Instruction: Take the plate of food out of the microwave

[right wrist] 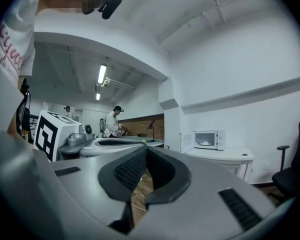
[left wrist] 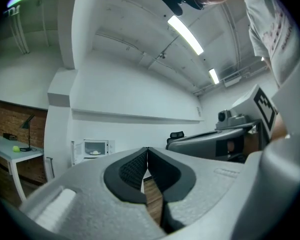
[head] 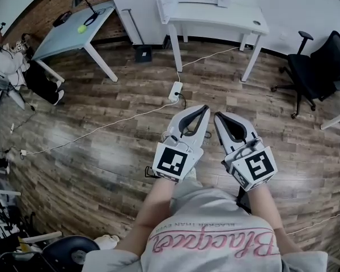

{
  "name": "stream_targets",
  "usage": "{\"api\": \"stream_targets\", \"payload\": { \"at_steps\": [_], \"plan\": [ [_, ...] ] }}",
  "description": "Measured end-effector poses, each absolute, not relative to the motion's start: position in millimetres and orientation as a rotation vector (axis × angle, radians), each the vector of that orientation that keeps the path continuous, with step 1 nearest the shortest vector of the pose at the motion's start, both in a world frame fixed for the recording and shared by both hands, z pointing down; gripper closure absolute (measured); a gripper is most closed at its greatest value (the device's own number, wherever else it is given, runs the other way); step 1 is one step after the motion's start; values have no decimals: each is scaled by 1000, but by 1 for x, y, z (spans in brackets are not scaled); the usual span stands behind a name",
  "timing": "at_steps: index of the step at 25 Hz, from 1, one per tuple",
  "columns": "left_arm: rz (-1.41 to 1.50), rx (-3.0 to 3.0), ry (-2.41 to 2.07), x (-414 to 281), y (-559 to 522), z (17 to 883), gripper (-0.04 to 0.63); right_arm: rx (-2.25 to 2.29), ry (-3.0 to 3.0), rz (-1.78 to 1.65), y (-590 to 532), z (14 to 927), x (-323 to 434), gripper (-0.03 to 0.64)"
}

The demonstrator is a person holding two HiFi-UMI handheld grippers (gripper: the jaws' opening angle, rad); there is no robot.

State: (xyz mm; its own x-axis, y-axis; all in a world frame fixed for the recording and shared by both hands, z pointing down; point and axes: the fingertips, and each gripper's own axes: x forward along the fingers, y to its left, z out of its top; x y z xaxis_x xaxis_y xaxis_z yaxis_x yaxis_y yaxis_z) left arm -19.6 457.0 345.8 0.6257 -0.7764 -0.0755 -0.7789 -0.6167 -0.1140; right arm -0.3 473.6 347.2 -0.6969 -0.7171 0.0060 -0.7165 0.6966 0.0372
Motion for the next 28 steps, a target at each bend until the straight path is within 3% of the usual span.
{"api": "stream_targets", "payload": {
  "at_steps": [18,28],
  "plan": [
    [-17,-2878,1520,-102,363,364,589,1315,-2832,18,395,344,-42,604],
    [-62,-2772,1384,-81,343,357,589,1159,-2911,5,358,339,-44,606]
  ]
}}
